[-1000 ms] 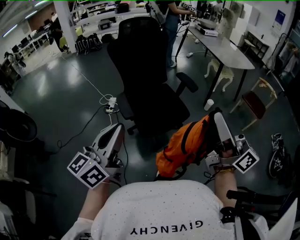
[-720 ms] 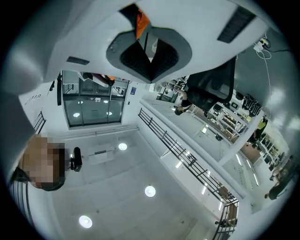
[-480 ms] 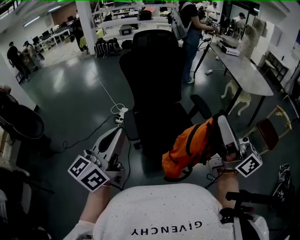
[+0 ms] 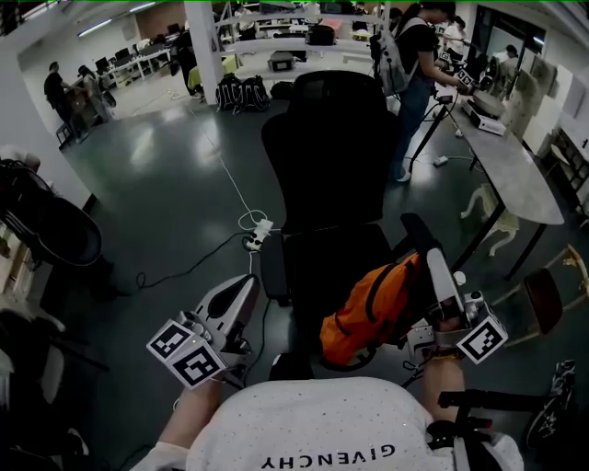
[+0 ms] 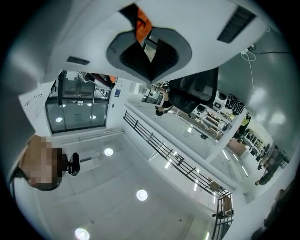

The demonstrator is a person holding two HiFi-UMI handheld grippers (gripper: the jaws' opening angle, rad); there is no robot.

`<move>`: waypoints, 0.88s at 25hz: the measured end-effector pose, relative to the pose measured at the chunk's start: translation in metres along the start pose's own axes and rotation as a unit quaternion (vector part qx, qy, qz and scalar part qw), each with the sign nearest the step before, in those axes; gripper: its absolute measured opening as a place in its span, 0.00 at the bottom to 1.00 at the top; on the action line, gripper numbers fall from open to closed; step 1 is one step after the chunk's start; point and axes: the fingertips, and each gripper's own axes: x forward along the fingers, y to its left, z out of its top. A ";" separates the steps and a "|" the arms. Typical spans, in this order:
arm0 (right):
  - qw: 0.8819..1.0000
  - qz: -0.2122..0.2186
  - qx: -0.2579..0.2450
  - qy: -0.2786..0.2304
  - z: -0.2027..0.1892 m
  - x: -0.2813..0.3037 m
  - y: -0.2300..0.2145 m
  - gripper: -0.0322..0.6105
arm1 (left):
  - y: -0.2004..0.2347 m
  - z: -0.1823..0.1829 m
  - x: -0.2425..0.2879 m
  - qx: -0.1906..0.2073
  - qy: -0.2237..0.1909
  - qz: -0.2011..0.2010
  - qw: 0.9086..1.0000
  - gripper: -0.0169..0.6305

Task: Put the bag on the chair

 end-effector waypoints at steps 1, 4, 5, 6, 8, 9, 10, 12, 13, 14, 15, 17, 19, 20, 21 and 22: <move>1.000 -0.003 0.003 -0.002 0.000 0.003 -0.008 0.06 | 0.008 -0.001 0.004 -0.001 0.002 0.003 1.000 0.03; 1.000 -0.006 0.012 -0.005 0.001 0.020 -0.028 0.06 | 0.031 -0.001 0.019 -0.008 0.010 0.005 1.000 0.03; 1.000 -0.005 0.018 -0.005 0.000 0.028 -0.033 0.06 | 0.039 0.000 0.024 -0.009 0.014 0.005 1.000 0.03; 1.000 -0.005 0.025 -0.004 -0.002 0.038 -0.038 0.06 | 0.048 0.003 0.029 -0.010 0.018 0.006 1.000 0.03; 0.999 -0.002 0.037 0.000 -0.008 0.062 -0.049 0.06 | 0.068 0.010 0.044 -0.013 0.022 0.005 1.000 0.03; 0.999 0.000 0.038 0.004 -0.010 0.074 -0.054 0.06 | 0.077 0.015 0.054 -0.014 0.020 0.000 1.000 0.03; 0.999 0.002 0.033 0.007 -0.012 0.087 -0.059 0.06 | 0.085 0.020 0.064 -0.013 0.019 -0.008 1.000 0.03; 1.000 0.000 0.024 0.012 -0.015 0.111 -0.070 0.06 | 0.102 0.030 0.083 -0.004 0.021 -0.021 1.000 0.03; 1.000 -0.002 0.022 0.011 -0.016 0.120 -0.077 0.06 | 0.110 0.034 0.092 -0.001 0.024 -0.026 0.999 0.03; 1.000 -0.005 0.022 0.008 -0.016 0.129 -0.083 0.06 | 0.119 0.037 0.100 0.002 0.028 -0.032 0.999 0.03; 1.000 -0.008 0.023 0.005 -0.015 0.136 -0.090 0.06 | 0.127 0.042 0.107 0.004 0.030 -0.039 0.999 0.03; 1.000 -0.015 0.020 -0.001 -0.012 0.151 -0.103 0.06 | 0.139 0.054 0.122 0.008 0.031 -0.052 0.998 0.03; 1.000 -0.022 0.014 -0.005 -0.009 0.166 -0.113 0.06 | 0.149 0.065 0.136 0.008 0.033 -0.061 0.998 0.03; 1.000 -0.024 0.012 -0.007 -0.007 0.174 -0.118 0.06 | 0.155 0.070 0.142 0.005 0.034 -0.065 0.997 0.03; 1.000 -0.027 0.011 -0.011 -0.005 0.182 -0.124 0.06 | 0.162 0.075 0.148 0.000 0.034 -0.069 0.997 0.03; 0.999 -0.030 0.012 -0.016 -0.003 0.190 -0.130 0.06 | 0.169 0.080 0.154 -0.004 0.034 -0.071 0.997 0.03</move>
